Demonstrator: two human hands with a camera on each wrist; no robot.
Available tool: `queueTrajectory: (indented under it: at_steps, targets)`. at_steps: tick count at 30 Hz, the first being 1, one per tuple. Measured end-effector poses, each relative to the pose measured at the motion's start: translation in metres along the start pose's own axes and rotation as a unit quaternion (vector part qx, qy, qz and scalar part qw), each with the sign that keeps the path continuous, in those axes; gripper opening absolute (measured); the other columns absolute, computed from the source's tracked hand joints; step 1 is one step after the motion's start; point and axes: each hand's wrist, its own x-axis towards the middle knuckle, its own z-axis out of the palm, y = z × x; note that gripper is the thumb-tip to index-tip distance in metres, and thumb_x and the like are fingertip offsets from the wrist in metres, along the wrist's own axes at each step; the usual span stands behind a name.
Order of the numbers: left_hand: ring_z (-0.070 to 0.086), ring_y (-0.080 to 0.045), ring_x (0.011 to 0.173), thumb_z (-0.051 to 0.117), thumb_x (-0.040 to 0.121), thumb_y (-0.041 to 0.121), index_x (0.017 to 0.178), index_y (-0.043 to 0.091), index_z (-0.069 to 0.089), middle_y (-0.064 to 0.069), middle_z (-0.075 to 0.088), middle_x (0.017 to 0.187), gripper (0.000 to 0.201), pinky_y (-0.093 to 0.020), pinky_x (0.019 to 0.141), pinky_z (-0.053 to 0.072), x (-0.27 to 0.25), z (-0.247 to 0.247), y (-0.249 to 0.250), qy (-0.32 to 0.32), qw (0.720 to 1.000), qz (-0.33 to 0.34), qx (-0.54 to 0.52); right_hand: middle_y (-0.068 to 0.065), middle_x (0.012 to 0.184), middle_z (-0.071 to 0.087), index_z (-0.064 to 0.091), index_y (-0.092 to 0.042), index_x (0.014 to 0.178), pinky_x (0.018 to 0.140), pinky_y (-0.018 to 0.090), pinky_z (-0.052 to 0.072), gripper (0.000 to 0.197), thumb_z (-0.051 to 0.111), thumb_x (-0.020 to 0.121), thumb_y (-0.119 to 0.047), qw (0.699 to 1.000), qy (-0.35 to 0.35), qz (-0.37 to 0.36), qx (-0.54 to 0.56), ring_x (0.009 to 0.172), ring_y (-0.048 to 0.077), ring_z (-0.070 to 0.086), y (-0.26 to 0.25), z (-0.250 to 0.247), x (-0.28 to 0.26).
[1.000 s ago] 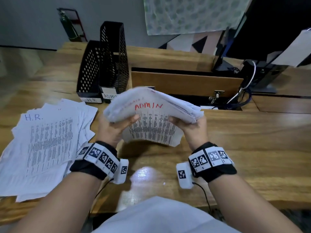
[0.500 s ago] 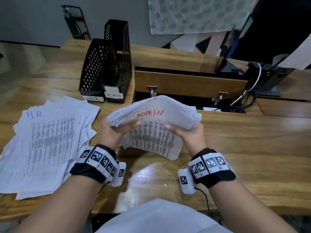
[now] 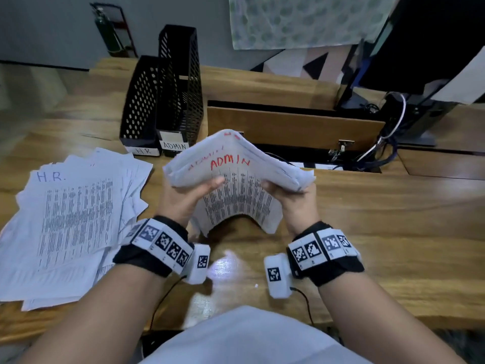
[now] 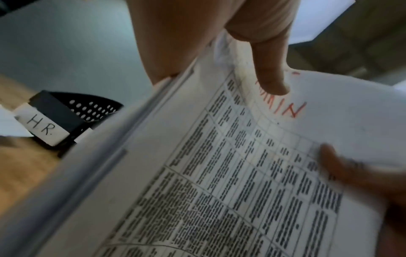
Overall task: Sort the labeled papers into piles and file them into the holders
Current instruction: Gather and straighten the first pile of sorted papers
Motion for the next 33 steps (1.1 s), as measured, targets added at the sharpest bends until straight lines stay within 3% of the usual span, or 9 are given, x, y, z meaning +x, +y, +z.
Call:
queueTrajectory:
  at_steps: [4,8,11,15,18,24,28,30,33]
  targets:
    - [0.069,-0.01,0.086,0.089,0.058,0.021,0.085,0.023,0.072,0.005,0.075,0.086,0.031,-0.028,0.073,0.055,0.01,-0.015,0.009,-0.006,1.0,0.013,0.013,0.008,0.088,0.072,0.074,-0.011,0.087,0.074,0.033,0.055,0.029,0.079,0.066,0.008,1.0,-0.006,-0.024,0.012,0.084,0.021,0.068,-0.017,-0.012,0.007]
    - [0.069,-0.01,0.084,0.092,0.037,0.044,0.088,0.021,0.071,0.005,0.074,0.086,0.06,-0.022,0.069,0.052,0.008,-0.024,-0.004,-0.01,0.999,-0.044,0.006,-0.003,0.085,0.075,0.067,-0.004,0.095,0.068,0.023,0.055,0.037,0.079,0.062,0.006,1.0,0.017,0.013,0.022,0.083,0.011,0.071,-0.015,-0.023,0.006]
    - [0.068,-0.024,0.1,0.092,0.039,0.047,0.104,0.009,0.07,-0.008,0.074,0.101,0.078,-0.035,0.081,0.052,0.005,-0.017,-0.009,-0.033,0.997,-0.063,0.007,-0.002,0.084,0.074,0.065,0.002,0.097,0.066,0.024,0.055,0.035,0.077,0.065,0.011,1.0,0.004,0.025,0.016,0.082,0.012,0.071,-0.014,-0.012,0.002]
    - [0.067,-0.032,0.101,0.093,0.041,0.046,0.09,0.015,0.073,-0.013,0.073,0.098,0.062,-0.052,0.092,0.051,0.01,-0.014,0.0,-0.016,0.998,-0.052,-0.025,-0.004,0.073,0.073,0.065,-0.002,0.081,0.062,0.022,0.054,0.023,0.075,0.062,0.008,0.999,-0.007,0.007,0.05,0.073,0.01,0.07,-0.019,-0.011,0.001]
    - [0.068,-0.019,0.087,0.092,0.035,0.05,0.081,0.02,0.069,0.001,0.074,0.083,0.059,-0.039,0.079,0.054,0.011,-0.022,0.001,-0.015,0.998,-0.057,-0.02,-0.007,0.072,0.071,0.063,-0.007,0.079,0.061,0.02,0.052,0.03,0.079,0.054,-0.001,1.0,-0.002,0.002,0.021,0.071,0.006,0.067,-0.019,-0.021,0.002]
    - [0.068,-0.008,0.098,0.086,0.058,0.016,0.104,0.021,0.066,0.005,0.075,0.099,0.05,-0.028,0.081,0.056,-0.003,-0.003,0.001,-0.051,0.997,-0.062,-0.001,0.004,0.094,0.075,0.069,-0.013,0.094,0.084,0.042,0.057,0.043,0.079,0.062,0.014,0.997,-0.032,0.07,-0.001,0.096,0.019,0.07,-0.006,-0.007,0.0]
    - [0.069,-0.019,0.101,0.081,0.065,0.016,0.093,0.022,0.073,0.0,0.075,0.096,0.03,-0.037,0.085,0.056,0.003,-0.007,0.015,-0.007,0.998,-0.026,-0.055,0.002,0.091,0.075,0.067,-0.008,0.094,0.074,0.033,0.058,0.041,0.074,0.064,0.019,0.998,-0.028,0.034,0.039,0.092,0.018,0.072,-0.022,-0.003,-0.001]
    - [0.069,-0.021,0.101,0.087,0.06,0.019,0.094,0.02,0.072,-0.003,0.075,0.096,0.037,-0.037,0.084,0.056,0.004,-0.017,0.016,-0.012,0.998,-0.03,-0.049,0.004,0.09,0.075,0.066,-0.002,0.095,0.071,0.03,0.057,0.04,0.075,0.062,0.018,0.999,-0.029,0.016,0.036,0.09,0.019,0.072,-0.027,-0.01,-0.002]
    - [0.069,-0.014,0.099,0.08,0.064,0.001,0.104,0.018,0.067,0.001,0.075,0.1,0.045,-0.028,0.078,0.056,-0.003,-0.017,0.008,-0.036,0.998,-0.039,-0.025,0.002,0.095,0.073,0.064,-0.005,0.101,0.071,0.027,0.057,0.047,0.076,0.062,0.018,0.999,-0.03,0.043,0.006,0.091,0.014,0.07,-0.012,-0.021,-0.002]
